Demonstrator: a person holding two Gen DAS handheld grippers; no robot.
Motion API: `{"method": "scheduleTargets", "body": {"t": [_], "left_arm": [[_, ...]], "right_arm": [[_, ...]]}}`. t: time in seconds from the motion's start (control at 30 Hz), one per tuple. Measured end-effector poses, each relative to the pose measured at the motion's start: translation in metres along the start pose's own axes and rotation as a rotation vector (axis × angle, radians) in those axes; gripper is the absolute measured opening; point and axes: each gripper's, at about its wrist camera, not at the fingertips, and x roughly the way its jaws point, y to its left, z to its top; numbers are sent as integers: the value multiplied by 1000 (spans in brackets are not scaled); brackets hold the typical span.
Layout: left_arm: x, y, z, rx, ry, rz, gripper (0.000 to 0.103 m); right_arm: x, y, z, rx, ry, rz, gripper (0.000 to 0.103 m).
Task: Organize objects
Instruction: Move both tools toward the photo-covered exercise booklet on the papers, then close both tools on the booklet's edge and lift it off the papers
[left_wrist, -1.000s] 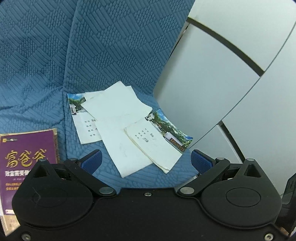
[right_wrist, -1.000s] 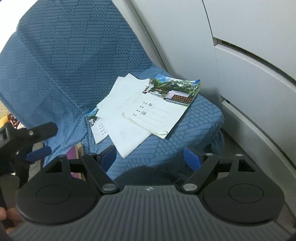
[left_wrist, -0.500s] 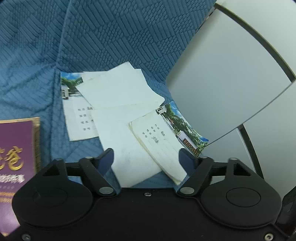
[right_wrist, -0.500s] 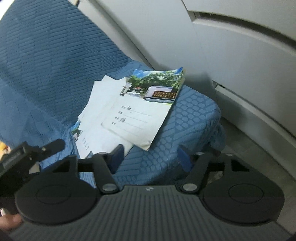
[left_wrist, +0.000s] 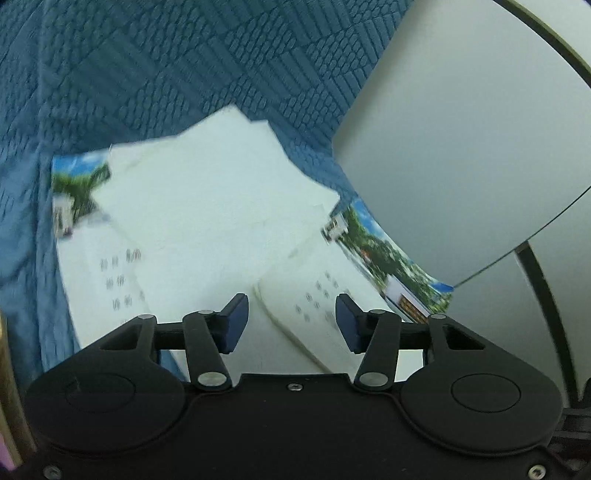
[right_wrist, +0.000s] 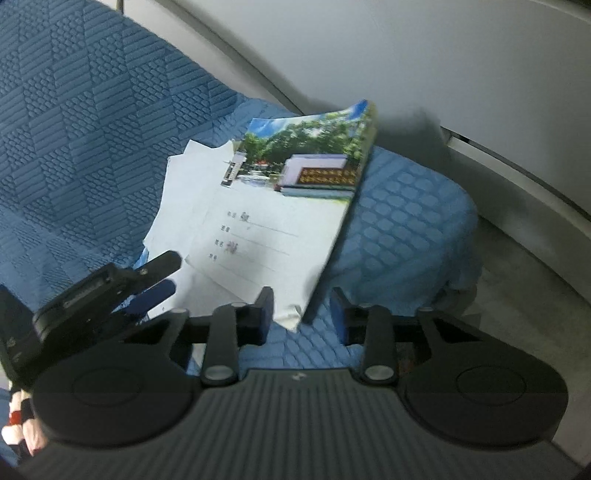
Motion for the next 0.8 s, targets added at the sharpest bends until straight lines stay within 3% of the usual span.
{"method": "scheduleTargets", "body": {"t": [0.17,0.4,0.57,0.67,0.73,0.8], "left_arm": [[19,4,9,32,13,20,47],[35,6,18,57,76,-74,49],[40,34,27,-126,106,-217,50],[52,64,29,-330,159,-411,46],[57,72,28,-383,165,-434,44],[62,75,28,-401,171,-416,35]], "right_arm": [[12,9,15,-75,-24,-20,27],[29,8,25,-78,3,-31,22],[32,9,24,-76,4,-20,22],[31,8,24,-62,3,-9,22],[32,8,23,-57,2,-5,22],[33,8,23,-51,2,0,21]]}}
